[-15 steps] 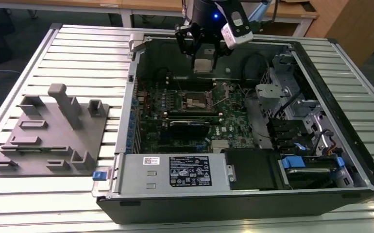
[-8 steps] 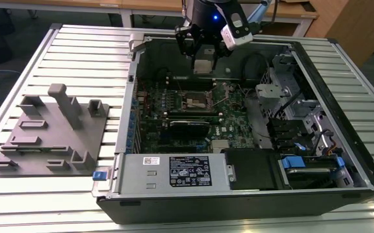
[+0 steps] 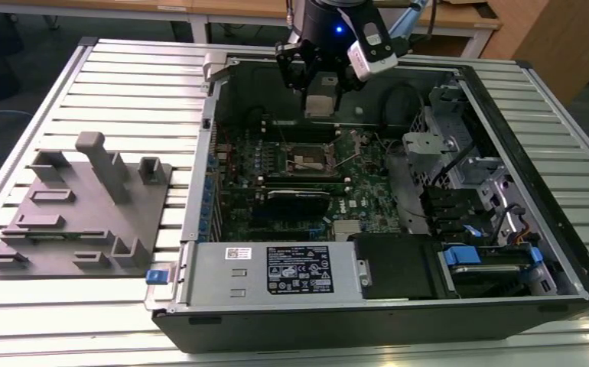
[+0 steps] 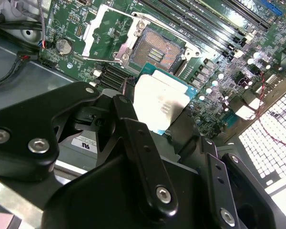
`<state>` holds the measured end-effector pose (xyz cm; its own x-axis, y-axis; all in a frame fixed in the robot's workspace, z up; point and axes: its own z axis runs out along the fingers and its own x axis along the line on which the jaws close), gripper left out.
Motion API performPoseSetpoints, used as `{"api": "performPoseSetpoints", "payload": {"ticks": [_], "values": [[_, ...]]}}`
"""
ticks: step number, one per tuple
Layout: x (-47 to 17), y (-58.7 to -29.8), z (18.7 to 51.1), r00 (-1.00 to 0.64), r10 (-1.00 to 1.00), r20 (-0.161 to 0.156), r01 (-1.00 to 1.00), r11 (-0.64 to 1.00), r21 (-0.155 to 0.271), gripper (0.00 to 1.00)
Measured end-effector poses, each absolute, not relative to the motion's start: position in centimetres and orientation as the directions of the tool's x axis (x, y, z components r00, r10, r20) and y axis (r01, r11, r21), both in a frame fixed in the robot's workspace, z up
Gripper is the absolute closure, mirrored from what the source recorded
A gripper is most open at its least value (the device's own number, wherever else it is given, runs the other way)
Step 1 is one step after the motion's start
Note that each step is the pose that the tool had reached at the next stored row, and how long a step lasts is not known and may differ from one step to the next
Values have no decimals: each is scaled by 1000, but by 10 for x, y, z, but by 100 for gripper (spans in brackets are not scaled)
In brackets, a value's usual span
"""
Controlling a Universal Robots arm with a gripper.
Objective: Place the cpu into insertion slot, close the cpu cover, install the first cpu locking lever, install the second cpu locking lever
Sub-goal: 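Place the cpu into insertion slot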
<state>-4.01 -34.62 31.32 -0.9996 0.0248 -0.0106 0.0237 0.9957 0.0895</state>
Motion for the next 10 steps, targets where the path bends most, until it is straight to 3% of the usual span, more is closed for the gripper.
{"api": "performPoseSetpoints", "payload": {"ticks": [10], "values": [[-40, -346, 308, -1000, 25, -11, 24, 996, 90, 46]]}}
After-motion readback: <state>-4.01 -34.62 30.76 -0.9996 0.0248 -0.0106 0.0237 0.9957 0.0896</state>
